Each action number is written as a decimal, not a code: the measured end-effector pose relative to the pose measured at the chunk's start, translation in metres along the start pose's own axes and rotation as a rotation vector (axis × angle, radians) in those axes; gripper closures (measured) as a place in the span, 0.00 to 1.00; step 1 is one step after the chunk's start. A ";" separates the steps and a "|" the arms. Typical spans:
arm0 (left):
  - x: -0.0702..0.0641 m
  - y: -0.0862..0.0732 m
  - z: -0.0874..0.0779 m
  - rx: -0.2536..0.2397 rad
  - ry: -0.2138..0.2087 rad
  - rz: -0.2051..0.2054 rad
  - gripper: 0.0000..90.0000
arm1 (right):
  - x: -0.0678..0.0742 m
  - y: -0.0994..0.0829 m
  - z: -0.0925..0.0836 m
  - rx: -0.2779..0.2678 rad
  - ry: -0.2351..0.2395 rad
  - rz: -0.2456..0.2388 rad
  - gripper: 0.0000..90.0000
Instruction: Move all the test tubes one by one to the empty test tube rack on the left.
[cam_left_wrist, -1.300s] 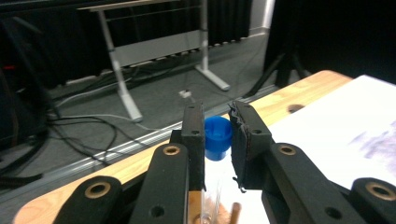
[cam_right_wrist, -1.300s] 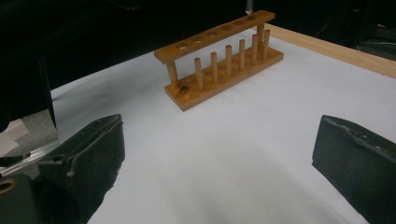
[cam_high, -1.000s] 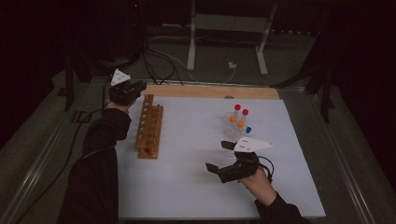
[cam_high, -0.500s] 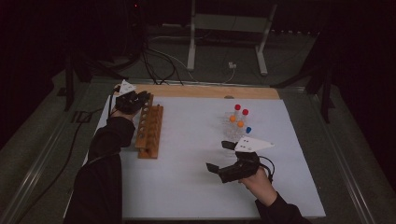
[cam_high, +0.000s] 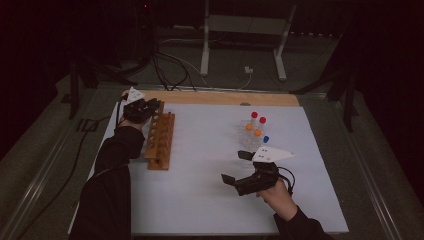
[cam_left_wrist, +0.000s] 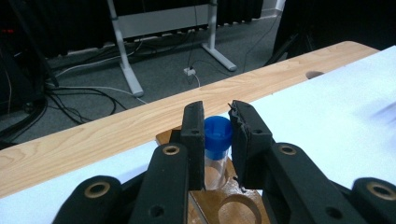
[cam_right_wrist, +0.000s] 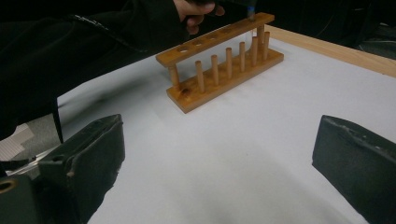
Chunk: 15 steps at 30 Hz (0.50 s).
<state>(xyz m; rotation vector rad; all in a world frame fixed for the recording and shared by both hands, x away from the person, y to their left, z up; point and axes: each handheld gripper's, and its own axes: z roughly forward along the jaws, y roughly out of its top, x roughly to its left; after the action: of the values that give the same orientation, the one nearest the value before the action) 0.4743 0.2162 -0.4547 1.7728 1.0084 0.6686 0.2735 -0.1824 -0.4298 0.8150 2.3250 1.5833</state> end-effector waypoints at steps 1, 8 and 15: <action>0.000 0.000 0.000 0.002 0.000 0.003 0.86 | 0.000 0.000 -0.001 -0.002 -0.001 -0.001 0.02; 0.000 0.004 -0.006 0.005 -0.009 -0.011 0.59 | -0.002 0.006 -0.008 -0.003 0.001 -0.001 0.02; -0.006 0.020 -0.033 -0.018 -0.053 -0.051 0.22 | -0.014 0.019 -0.036 -0.058 -0.118 -0.009 0.02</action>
<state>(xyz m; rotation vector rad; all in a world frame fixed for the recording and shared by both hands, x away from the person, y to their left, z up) 0.4516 0.2223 -0.4228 1.7344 1.0047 0.5945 0.2748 -0.2134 -0.4000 0.8593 2.1878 1.5469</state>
